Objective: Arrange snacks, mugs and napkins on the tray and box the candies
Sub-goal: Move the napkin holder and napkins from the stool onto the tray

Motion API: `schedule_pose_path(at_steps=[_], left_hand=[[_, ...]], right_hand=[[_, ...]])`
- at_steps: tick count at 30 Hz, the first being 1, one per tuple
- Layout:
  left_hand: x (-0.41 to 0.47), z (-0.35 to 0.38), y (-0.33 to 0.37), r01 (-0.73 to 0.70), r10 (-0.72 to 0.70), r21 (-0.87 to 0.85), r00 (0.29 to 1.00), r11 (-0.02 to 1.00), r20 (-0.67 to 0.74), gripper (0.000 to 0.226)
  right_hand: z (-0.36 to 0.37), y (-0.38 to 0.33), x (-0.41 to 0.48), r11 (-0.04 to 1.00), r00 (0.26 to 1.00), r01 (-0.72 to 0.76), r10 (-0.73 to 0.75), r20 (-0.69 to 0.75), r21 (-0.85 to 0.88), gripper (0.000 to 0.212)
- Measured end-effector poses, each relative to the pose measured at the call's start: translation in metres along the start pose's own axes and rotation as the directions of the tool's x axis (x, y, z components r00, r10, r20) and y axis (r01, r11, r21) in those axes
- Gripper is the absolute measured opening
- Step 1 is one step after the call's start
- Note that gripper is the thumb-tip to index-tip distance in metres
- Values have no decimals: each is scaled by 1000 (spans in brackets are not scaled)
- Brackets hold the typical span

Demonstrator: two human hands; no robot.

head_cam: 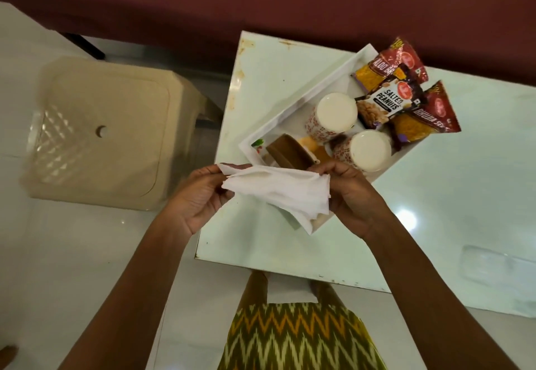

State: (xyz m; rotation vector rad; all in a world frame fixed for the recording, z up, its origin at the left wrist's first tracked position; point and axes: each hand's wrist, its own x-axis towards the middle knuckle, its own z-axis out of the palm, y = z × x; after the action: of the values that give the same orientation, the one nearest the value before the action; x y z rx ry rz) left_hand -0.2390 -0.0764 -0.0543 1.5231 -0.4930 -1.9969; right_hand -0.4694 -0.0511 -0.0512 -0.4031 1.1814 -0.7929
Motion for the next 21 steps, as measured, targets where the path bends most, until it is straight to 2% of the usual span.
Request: schedule_pose_path(at_steps=[2,4,6,7,8,10,12,14,18,21], left_hand=[[3,4,-1,24,-26,-63,999,998,-32,43],[4,7,-2,46,-58,-137,995,989,-83,33],[5,10,-4,59,-75,-154,992,986,-101,26],[4,11,-5,59,-74,-143,992,988,-99,31],[5,13,-6,60,-73,-124,993,990,-98,38],[4,16,-7,60,-68,-93,993,994,-92,46],[4,19,-6,62,-72,-105,993,993,-95,41],[5,20,-5,62,-76,-127,992,990,-104,34],[6,22,-4,73,-81,-100,994,992,-80,24],[8,22,-5,74,-80,-60,992,995,-99,26]], right_hand=[[-7,-2,-4,1000,1000,-15,15,14,26,54],[-12,-3,-9,1000,1000,1,-1,7,-32,51],[-16,-1,-14,968,996,80,-89,-27,-237,45],[-17,1,-16,926,988,130,-151,-33,-355,44],[-19,4,-18,877,979,169,-203,-29,-450,49],[-23,7,-21,772,961,241,-273,37,-588,74],[-27,8,-23,666,942,317,-305,142,-675,101],[-28,9,-25,558,911,388,-352,215,-734,110],[-17,9,-28,478,869,438,-440,224,-761,103],[-7,4,-33,397,803,488,-552,222,-778,74]])
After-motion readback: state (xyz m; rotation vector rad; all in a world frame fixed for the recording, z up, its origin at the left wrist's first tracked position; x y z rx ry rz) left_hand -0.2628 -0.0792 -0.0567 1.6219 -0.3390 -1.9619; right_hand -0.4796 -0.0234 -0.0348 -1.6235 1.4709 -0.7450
